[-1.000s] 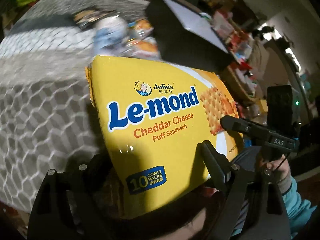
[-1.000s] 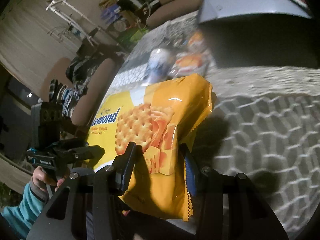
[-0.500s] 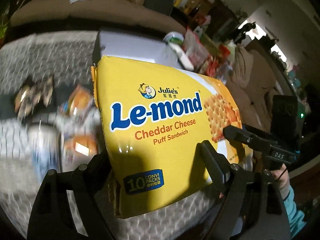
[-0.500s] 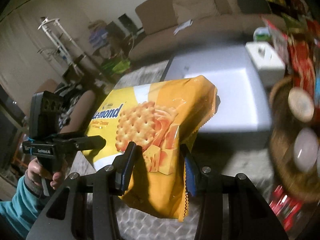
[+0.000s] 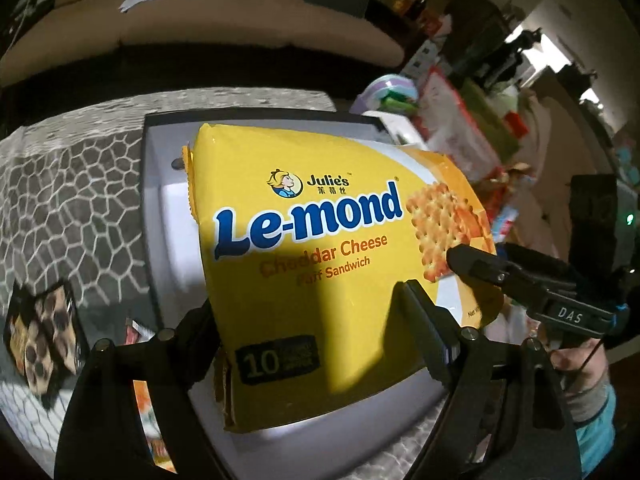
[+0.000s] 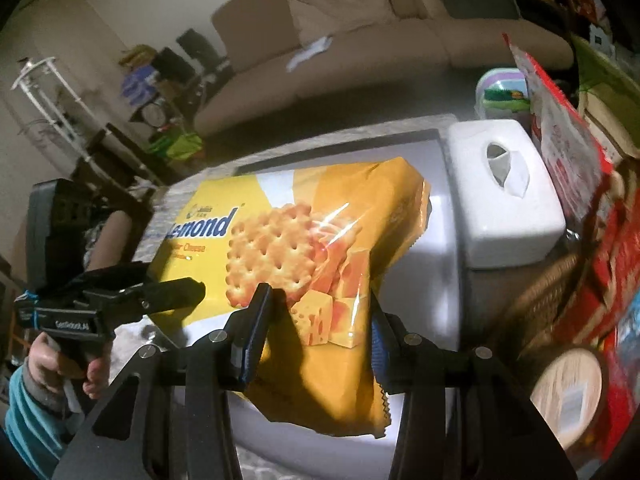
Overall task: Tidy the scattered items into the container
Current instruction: 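Carry the Le-mond pack with the left gripper over the open box, then lower the pack into the box and open the left gripper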
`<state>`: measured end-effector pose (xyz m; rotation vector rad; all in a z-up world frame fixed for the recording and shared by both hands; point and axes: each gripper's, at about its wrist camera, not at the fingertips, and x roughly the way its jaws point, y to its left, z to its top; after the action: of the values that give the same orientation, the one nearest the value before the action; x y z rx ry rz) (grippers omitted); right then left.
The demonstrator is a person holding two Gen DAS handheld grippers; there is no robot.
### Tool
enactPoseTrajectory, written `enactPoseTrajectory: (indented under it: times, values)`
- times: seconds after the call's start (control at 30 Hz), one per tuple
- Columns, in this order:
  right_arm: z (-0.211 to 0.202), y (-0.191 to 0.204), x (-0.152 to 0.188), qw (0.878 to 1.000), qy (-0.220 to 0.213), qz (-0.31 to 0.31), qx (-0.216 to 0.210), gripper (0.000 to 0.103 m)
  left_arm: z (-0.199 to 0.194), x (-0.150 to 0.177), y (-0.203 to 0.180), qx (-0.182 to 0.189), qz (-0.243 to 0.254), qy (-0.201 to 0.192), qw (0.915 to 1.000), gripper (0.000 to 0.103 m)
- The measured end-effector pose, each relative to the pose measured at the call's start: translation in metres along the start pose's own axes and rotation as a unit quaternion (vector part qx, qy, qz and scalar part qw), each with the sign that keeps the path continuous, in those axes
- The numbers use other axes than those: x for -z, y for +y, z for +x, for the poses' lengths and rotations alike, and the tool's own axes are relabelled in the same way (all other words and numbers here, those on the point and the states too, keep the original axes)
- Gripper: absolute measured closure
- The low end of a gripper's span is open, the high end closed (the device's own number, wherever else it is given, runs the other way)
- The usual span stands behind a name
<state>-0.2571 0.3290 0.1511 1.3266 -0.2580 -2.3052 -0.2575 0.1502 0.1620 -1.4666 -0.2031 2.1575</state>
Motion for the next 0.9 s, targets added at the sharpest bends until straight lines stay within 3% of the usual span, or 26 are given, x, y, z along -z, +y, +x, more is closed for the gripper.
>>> enactPoseTrajectory:
  times: [0.23,0.33,0.4,0.47,0.53,0.6,0.73,0.83,0.9]
  values:
    - [0.055,-0.018,-0.022,0.997,0.055,-0.021,0.055,0.058,0.056,-0.015,0.016,-0.035,-0.023,0.031,0.9986,0.016]
    - [0.076,-0.02,-0.024,0.992,0.088,-0.034,0.084,0.058,0.074,-0.018,0.008,-0.1,-0.003,0.033,0.9944,0.013]
    - [0.087,-0.014,-0.024,0.987,0.101,-0.057,0.114,0.058,0.088,-0.019,0.0,-0.152,0.016,0.046,0.9871,0.013]
    - [0.098,-0.004,-0.023,0.973,0.119,-0.098,0.173,0.06,0.101,-0.019,-0.012,-0.174,0.05,0.056,0.9818,0.014]
    - [0.107,0.004,-0.019,0.962,0.125,-0.133,0.203,0.062,0.113,-0.017,-0.018,-0.195,0.063,0.07,0.9762,0.014]
    - [0.103,0.006,-0.016,0.966,0.119,-0.133,0.188,0.063,0.121,-0.013,-0.024,-0.212,0.079,0.075,0.9711,0.014]
    - [0.071,0.01,-0.009,0.969,0.083,-0.141,0.185,0.062,0.1,-0.009,-0.02,-0.176,0.053,0.052,0.9816,0.014]
    - [0.041,0.006,-0.003,0.983,0.065,-0.115,0.124,0.062,0.066,-0.007,-0.005,-0.11,-0.003,0.02,0.9937,0.013]
    - [0.022,0.005,0.002,0.986,0.047,-0.108,0.117,0.062,0.044,-0.006,0.011,-0.043,-0.063,-0.011,0.9971,0.01]
